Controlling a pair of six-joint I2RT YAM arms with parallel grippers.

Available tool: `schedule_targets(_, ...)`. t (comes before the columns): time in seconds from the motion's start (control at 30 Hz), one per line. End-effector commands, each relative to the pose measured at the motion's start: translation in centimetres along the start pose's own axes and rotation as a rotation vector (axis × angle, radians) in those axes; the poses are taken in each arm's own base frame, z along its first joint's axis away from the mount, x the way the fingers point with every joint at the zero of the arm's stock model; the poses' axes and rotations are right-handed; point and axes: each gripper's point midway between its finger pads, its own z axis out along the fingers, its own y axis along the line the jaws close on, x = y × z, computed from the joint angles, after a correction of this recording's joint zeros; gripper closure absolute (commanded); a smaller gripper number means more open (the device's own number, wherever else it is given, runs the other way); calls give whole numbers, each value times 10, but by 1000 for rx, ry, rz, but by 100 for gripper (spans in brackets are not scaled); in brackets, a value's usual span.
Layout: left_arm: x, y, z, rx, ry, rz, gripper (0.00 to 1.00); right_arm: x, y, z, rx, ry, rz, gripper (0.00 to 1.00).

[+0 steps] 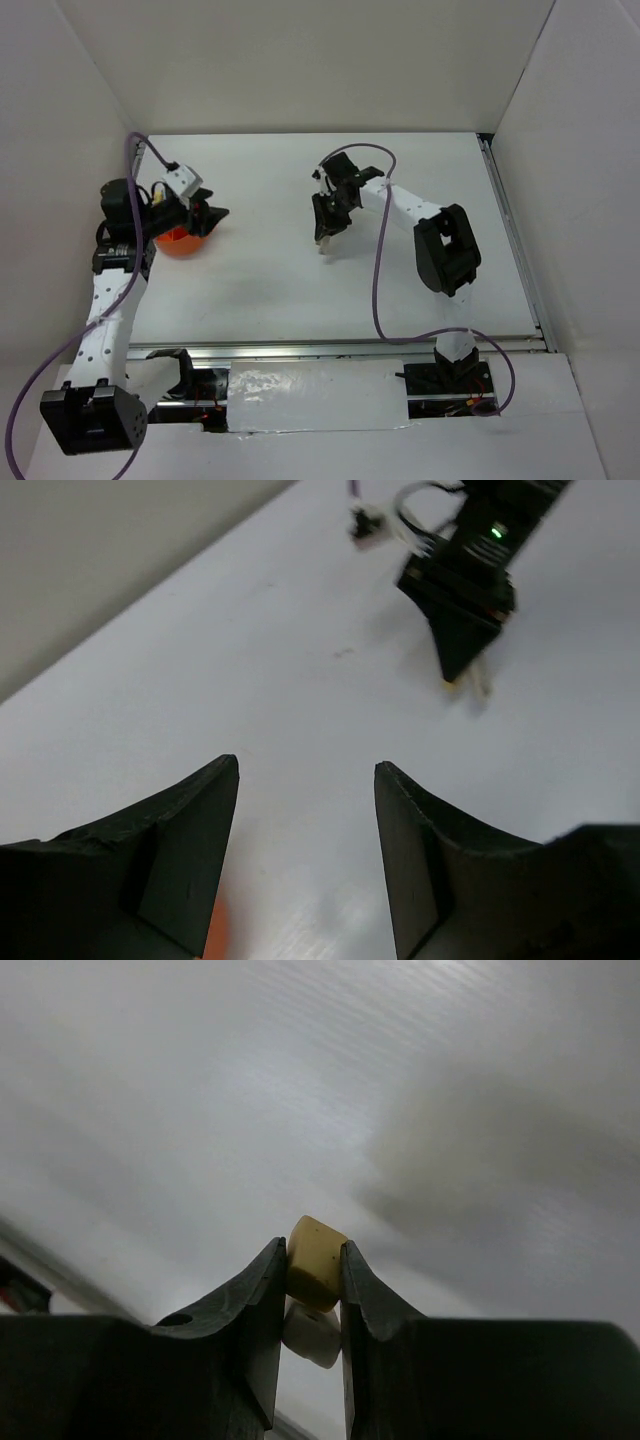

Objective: Sort the stationery into containers
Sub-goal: Pick up the stationery from the center of the board.

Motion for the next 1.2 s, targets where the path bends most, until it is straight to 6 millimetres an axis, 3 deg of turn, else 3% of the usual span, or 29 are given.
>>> schedule_targets(0.0, 16, -63, 12, 164, 24, -25, 32, -20, 52, -58, -209, -93, -26, 100)
schedule_targets(0.1, 34, -104, 23, 240, 51, -111, 32, -22, 71, -73, -306, -108, -20, 100)
schedule_targets(0.23, 50, -135, 34, 255, 92, -337, 31, -22, 89, -87, -405, -105, -2, 100)
schedule_targets(0.47, 62, -160, 63, 287, 135, -573, 31, -13, 110, -98, -524, -76, 35, 100)
schedule_targets(0.5, 57, -162, 67, 295, 113, -596, 31, -10, 112, -96, -528, -69, 36, 100)
schedule_targets(0.67, 55, -171, 81, 308, 103, -599, 27, -7, 117, -101, -557, -61, 41, 100)
schedule_targets(0.87, 56, -176, 91, 307, 156, -460, 5, -5, 122, -101, -586, -44, 50, 100)
schedule_targets(1.03, 67, -155, 100, 194, 190, -394, 1, 2, 129, -100, -598, -26, 40, 100)
schedule_targets(1.17, 71, -149, 102, 176, 208, -349, 1, 4, 132, -101, -614, -19, 43, 100)
